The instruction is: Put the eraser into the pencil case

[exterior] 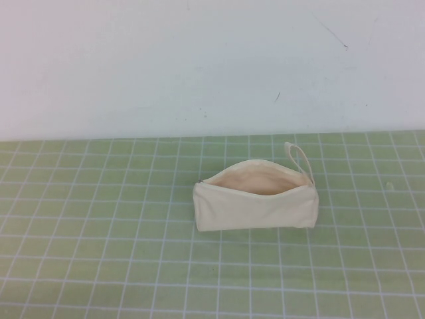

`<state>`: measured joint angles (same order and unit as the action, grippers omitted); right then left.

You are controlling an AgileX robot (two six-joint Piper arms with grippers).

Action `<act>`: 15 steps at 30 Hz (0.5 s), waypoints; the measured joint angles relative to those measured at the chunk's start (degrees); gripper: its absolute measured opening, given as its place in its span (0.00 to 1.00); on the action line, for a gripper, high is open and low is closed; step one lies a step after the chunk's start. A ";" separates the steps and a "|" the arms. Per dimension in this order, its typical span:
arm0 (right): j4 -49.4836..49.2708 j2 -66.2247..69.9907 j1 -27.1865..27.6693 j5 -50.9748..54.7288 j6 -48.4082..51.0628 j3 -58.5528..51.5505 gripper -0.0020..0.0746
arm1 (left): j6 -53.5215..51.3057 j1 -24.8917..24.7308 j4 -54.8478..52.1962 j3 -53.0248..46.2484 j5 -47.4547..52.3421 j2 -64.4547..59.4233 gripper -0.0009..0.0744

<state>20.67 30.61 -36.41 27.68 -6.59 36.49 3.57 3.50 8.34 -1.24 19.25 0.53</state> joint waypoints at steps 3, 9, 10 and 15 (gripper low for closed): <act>0.50 -6.65 1.78 -1.39 -0.50 -6.50 0.03 | 0.00 0.00 0.00 0.00 0.00 0.00 0.01; 1.12 -18.01 16.47 -6.47 -0.70 -15.73 0.03 | 0.00 0.00 0.00 0.00 0.00 0.00 0.01; 1.12 -19.20 18.90 -7.13 -0.70 -16.82 0.03 | 0.00 0.00 0.00 0.00 0.00 0.00 0.01; 0.69 -25.38 31.45 -12.02 -0.70 -21.13 0.03 | 0.00 0.00 0.00 0.00 0.00 0.00 0.01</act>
<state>21.36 5.23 -4.96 15.66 -7.29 15.36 3.57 3.50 8.34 -1.24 19.25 0.53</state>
